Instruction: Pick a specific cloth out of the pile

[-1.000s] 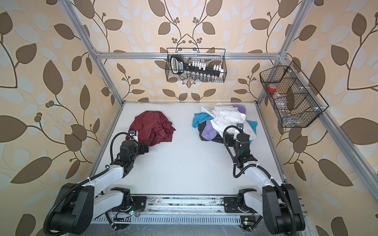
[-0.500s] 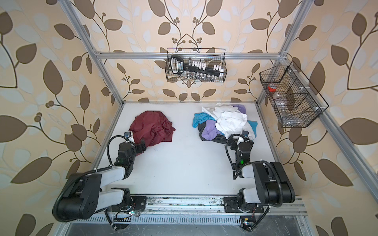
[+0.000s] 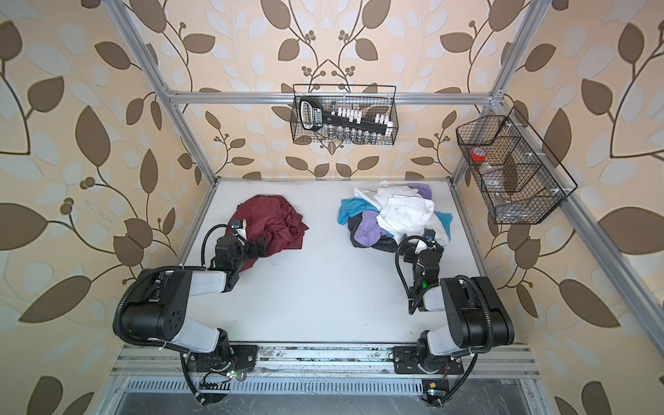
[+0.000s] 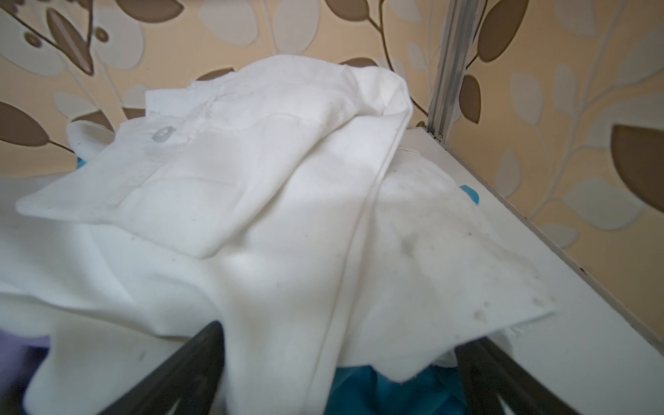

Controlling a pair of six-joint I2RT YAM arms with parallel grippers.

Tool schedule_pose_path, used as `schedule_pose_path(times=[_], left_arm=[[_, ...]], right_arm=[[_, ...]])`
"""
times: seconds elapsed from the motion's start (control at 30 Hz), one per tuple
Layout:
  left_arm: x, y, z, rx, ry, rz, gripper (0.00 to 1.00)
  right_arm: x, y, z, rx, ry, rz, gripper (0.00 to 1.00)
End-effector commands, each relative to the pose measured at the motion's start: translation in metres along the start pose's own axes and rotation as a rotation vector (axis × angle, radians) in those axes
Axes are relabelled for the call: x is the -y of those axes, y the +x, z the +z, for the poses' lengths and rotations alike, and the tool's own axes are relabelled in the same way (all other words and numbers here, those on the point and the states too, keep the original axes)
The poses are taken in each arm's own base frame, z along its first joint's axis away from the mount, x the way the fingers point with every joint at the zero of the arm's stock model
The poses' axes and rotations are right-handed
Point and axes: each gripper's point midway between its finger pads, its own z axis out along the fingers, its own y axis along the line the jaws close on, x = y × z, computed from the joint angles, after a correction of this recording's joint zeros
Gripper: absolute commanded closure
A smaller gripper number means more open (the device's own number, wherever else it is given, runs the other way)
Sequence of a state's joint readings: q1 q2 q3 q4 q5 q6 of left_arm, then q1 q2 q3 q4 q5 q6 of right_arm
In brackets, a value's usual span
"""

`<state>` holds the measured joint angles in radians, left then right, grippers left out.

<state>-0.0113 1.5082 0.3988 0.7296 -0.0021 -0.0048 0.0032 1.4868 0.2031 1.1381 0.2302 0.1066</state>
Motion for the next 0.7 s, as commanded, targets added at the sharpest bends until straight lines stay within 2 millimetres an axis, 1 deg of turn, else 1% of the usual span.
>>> schedule_pose_path(times=[0.0, 0.6, 0.67], left_arm=[[0.0004, -0.0001, -0.0010, -0.006, 0.013, 0.007, 0.01], [-0.0001, 0.0002, -0.0009, -0.007, 0.012, 0.005, 0.01], [0.0003, -0.0002, -0.0010, -0.005, 0.013, 0.005, 0.01]], right_arm=[[-0.0023, -0.0088, 0.0020, 0.031, -0.011, -0.001, 0.00], [-0.0029, -0.0083, 0.0029, 0.028, -0.013, -0.002, 0.00], [-0.0097, -0.0073, 0.0051, 0.018, -0.051, -0.020, 0.00]])
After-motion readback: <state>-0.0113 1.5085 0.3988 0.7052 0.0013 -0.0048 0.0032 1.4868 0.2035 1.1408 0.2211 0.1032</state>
